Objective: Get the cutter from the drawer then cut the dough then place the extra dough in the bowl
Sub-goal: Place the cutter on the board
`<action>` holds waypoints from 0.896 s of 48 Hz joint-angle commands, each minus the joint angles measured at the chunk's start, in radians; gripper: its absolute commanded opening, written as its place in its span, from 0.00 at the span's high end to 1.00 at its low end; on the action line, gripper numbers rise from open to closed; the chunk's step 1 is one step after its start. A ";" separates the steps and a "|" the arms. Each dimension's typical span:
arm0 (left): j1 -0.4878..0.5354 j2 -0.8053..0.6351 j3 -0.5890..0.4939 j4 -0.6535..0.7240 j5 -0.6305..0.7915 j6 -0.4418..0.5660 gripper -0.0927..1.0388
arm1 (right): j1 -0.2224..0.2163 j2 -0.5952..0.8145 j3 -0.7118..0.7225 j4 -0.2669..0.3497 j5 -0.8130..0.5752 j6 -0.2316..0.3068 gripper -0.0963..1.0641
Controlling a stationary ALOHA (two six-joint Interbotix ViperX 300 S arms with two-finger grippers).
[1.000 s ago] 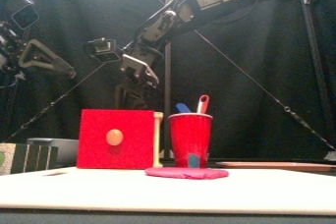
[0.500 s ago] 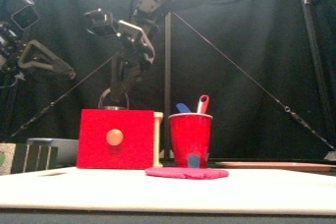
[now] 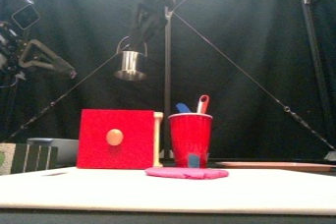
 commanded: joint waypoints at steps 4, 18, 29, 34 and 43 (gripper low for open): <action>0.052 0.000 -0.044 0.005 -0.008 0.005 0.38 | 0.035 -0.135 0.195 -0.006 -0.037 0.071 0.43; 0.135 0.002 -0.095 0.025 -0.008 0.005 0.38 | 0.103 -0.258 0.520 -0.037 -0.235 0.218 0.43; 0.196 0.002 -0.118 0.029 -0.009 0.003 0.37 | 0.127 -0.319 0.692 -0.078 -0.331 0.299 0.43; 0.213 0.002 -0.124 0.029 -0.008 0.002 0.37 | 0.129 -0.324 0.744 -0.091 -0.379 0.336 0.43; 0.239 0.003 -0.132 0.041 -0.008 0.006 0.37 | 0.135 -0.324 0.822 -0.115 -0.495 0.367 0.42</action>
